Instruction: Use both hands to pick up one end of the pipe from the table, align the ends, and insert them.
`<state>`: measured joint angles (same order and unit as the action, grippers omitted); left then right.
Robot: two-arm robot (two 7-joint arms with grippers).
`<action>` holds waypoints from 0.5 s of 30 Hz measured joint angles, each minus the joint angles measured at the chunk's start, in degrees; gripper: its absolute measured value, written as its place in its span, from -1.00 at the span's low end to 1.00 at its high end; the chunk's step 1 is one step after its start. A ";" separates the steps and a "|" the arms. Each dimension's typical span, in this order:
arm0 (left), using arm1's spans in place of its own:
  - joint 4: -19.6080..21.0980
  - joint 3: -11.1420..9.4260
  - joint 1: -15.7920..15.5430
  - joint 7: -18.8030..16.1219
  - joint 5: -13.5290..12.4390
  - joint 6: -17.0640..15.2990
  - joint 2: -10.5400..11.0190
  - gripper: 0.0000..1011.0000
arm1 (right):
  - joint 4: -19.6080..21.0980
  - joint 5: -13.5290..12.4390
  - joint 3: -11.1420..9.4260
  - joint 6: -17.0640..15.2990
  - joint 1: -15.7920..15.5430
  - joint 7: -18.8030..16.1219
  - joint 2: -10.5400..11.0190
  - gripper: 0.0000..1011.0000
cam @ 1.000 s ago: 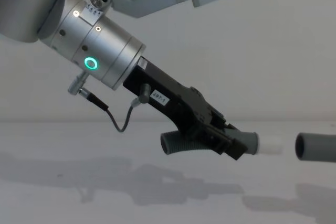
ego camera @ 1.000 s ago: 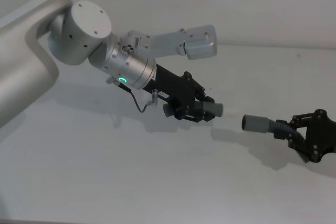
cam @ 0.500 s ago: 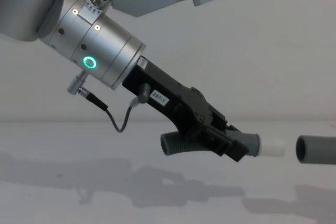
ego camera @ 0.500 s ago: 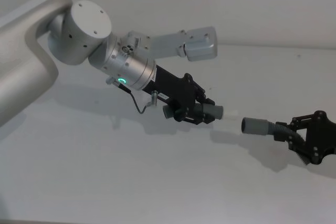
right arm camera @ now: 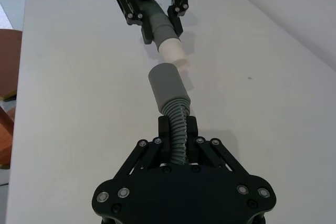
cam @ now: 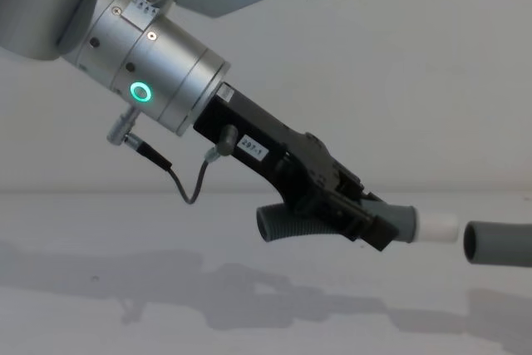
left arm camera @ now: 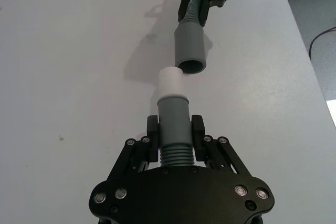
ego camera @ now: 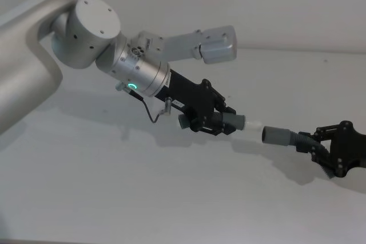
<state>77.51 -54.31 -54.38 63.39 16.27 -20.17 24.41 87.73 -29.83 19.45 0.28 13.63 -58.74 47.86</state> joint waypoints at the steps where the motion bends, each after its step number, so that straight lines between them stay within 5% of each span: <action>1: -0.01 -0.01 -0.03 0.04 0.06 0.01 0.01 -0.30 | -0.04 0.02 0.05 -0.05 0.03 0.04 -0.03 -0.67; 15: -0.14 -0.04 -0.28 0.61 0.95 0.16 0.07 -0.30 | -0.43 0.12 0.51 -0.38 0.37 0.44 -0.20 -0.67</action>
<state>77.37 -54.34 -54.66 64.00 17.23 -20.01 24.48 87.30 -29.71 19.97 -0.10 14.00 -58.29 47.66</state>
